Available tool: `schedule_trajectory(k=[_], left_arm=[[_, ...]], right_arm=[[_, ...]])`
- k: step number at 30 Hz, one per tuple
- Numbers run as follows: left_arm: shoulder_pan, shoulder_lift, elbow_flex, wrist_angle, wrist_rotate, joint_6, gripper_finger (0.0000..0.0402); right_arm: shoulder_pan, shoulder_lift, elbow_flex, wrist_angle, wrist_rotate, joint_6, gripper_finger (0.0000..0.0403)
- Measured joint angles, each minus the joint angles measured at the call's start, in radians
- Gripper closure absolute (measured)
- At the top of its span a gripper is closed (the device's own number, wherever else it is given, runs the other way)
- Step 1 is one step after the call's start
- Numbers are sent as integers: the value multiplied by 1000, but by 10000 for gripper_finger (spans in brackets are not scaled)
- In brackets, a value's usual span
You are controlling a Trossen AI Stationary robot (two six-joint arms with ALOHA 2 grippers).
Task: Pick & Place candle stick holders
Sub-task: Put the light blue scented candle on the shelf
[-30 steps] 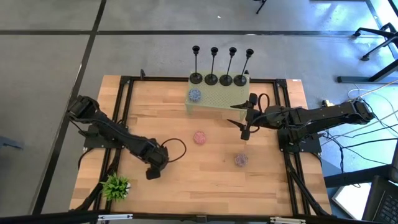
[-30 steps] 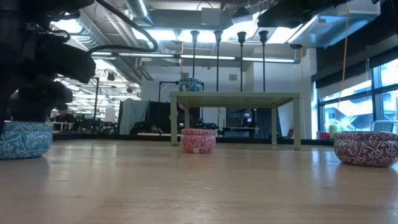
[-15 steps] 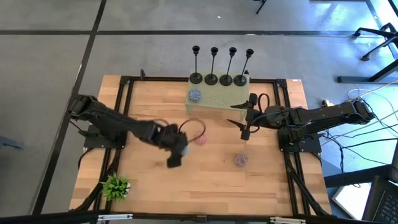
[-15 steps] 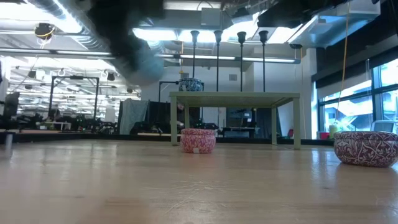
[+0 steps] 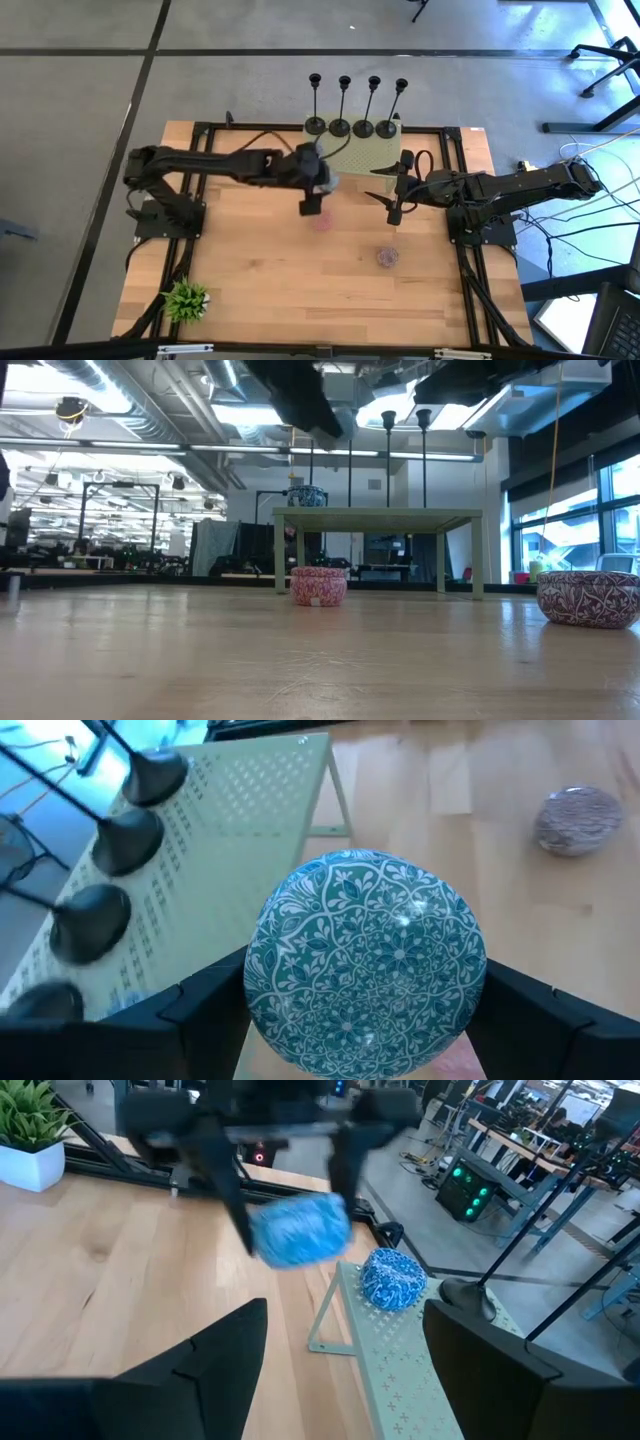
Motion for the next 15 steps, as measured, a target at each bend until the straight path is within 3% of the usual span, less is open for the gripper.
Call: schedule_trajectory(k=[8,15], left_arm=[[89,181,162,-68,-5,228,96],[155,275,285,-134,10,251,96]], right_arm=[[0,0,0,-6,0,48,130],[0,3,0,-7,-1,93,130]])
